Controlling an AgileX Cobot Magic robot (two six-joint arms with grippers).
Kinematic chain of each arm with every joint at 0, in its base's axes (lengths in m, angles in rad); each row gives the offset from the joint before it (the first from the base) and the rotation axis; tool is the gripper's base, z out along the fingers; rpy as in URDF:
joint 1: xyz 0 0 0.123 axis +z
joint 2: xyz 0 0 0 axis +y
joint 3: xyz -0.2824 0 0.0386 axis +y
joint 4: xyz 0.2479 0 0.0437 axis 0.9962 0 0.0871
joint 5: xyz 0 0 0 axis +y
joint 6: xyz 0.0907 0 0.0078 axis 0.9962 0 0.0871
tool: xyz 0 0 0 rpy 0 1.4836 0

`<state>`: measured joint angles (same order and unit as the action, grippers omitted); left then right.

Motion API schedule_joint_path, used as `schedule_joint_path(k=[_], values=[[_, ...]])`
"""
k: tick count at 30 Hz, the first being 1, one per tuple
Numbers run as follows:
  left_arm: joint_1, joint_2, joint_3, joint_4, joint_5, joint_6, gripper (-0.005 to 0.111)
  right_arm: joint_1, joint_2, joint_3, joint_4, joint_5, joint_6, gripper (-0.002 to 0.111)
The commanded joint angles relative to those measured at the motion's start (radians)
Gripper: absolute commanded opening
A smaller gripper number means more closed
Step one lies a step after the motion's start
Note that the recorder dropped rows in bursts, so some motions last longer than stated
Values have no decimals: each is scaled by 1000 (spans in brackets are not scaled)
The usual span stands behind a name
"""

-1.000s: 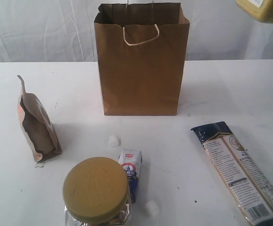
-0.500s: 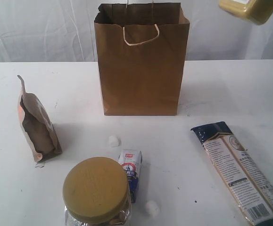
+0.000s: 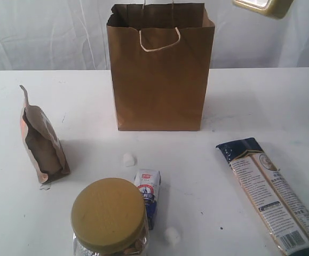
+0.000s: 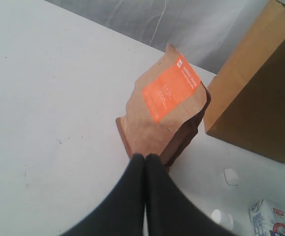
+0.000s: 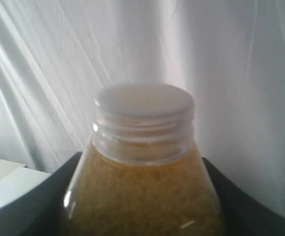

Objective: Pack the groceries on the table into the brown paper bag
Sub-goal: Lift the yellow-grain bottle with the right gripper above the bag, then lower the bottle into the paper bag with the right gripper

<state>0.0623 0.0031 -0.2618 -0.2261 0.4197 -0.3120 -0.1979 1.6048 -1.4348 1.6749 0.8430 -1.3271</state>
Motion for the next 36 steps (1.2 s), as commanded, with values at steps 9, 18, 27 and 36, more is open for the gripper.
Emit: schedule_joint_path(k=[9, 18, 27, 36], values=[[-5, -3, -8, -13, 4, 2, 0, 2, 186, -242, 69, 122, 31, 0], [-5, -3, -8, -13, 4, 2, 0, 65, 277, -363, 69, 162, 27, 0], [-5, -3, -8, -21, 4, 2, 0, 82, 338, -440, 69, 236, -10, 0], [-5, -3, -8, -21, 4, 2, 0, 82, 393, -496, 69, 248, 53, 0]])
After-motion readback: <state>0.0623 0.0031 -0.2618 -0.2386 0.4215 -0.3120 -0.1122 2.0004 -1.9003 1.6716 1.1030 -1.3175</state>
